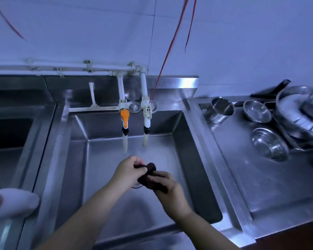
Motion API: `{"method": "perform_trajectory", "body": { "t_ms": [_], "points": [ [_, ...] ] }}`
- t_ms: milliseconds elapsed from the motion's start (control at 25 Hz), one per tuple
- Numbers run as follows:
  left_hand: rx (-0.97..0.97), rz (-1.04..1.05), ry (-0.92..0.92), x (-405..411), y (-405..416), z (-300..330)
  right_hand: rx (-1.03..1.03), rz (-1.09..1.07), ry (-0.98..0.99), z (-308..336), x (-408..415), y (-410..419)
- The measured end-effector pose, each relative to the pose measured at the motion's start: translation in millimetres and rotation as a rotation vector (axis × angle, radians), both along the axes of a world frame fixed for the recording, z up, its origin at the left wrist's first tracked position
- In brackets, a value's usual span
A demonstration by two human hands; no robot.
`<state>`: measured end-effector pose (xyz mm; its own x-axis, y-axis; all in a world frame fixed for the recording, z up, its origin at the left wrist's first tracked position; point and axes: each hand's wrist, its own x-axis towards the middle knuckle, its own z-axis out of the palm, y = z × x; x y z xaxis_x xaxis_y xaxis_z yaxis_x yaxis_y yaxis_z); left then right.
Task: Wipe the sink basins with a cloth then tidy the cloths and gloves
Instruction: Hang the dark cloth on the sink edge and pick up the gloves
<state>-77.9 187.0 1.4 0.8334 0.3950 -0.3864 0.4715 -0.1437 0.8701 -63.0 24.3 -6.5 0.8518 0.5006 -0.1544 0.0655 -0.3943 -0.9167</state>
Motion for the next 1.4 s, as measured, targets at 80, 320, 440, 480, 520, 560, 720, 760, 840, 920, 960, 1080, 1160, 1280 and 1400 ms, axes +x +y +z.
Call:
{"method": "perform_trajectory", "body": {
  "t_ms": [80,320,440,480,520,560,720,760,840,920,960,1080,1160,1280,1400],
  "points": [
    [0.04,-0.012,-0.042,4.9,-6.8,13.2,-0.1,0.125,-0.134,4.9,2.5,-12.4],
    [0.103,-0.134,-0.138,18.0,-40.2,36.3,-0.091,-0.099,-0.171,25.7,32.3,-38.9],
    [0.12,-0.156,-0.174,29.4,-56.7,40.8,-0.183,0.038,-0.228,34.3,60.8,-46.7],
    [0.118,-0.164,-0.18,34.3,-62.4,42.7,-0.188,0.041,-0.236,37.6,70.0,-51.1],
    [0.129,-0.175,-0.186,39.8,-68.4,43.7,-0.181,0.027,-0.222,40.6,79.2,-57.4],
    [0.134,-0.184,-0.194,45.3,-73.9,44.2,-0.168,0.006,-0.193,43.3,87.7,-64.3],
    [0.128,-0.274,-0.108,69.8,-108.2,29.7,-0.086,-0.082,-0.03,45.0,127.3,-104.9],
    [0.22,-0.328,-0.038,76.1,-118.0,23.5,-0.09,-0.09,-0.019,44.7,137.1,-115.3],
    [0.381,-0.402,0.074,90.1,-139.2,11.0,-0.128,-0.072,-0.011,40.5,157.5,-139.1],
    [0.317,-0.389,0.087,103.3,-156.2,0.6,-0.156,-0.061,0.035,33.5,178.1,-162.0],
    [0.237,-0.372,0.093,112.7,-164.2,-4.3,-0.168,-0.07,0.061,28.4,191.4,-175.0],
    [-0.037,-0.257,0.121,141.8,-177.7,-12.5,-0.193,-0.106,0.15,13.9,231.9,-204.4],
    [-0.006,-0.157,0.119,162.0,-180.5,-23.5,-0.234,-0.085,0.199,2.0,256.0,-209.4],
    [0.148,-0.046,0.157,188.6,-180.2,-40.3,-0.302,-0.051,0.194,-19.6,283.8,-199.4],
    [0.183,0.028,0.188,209.1,-177.0,-56.9,-0.311,-0.044,0.181,-37.4,306.4,-186.3]
  ]
}}
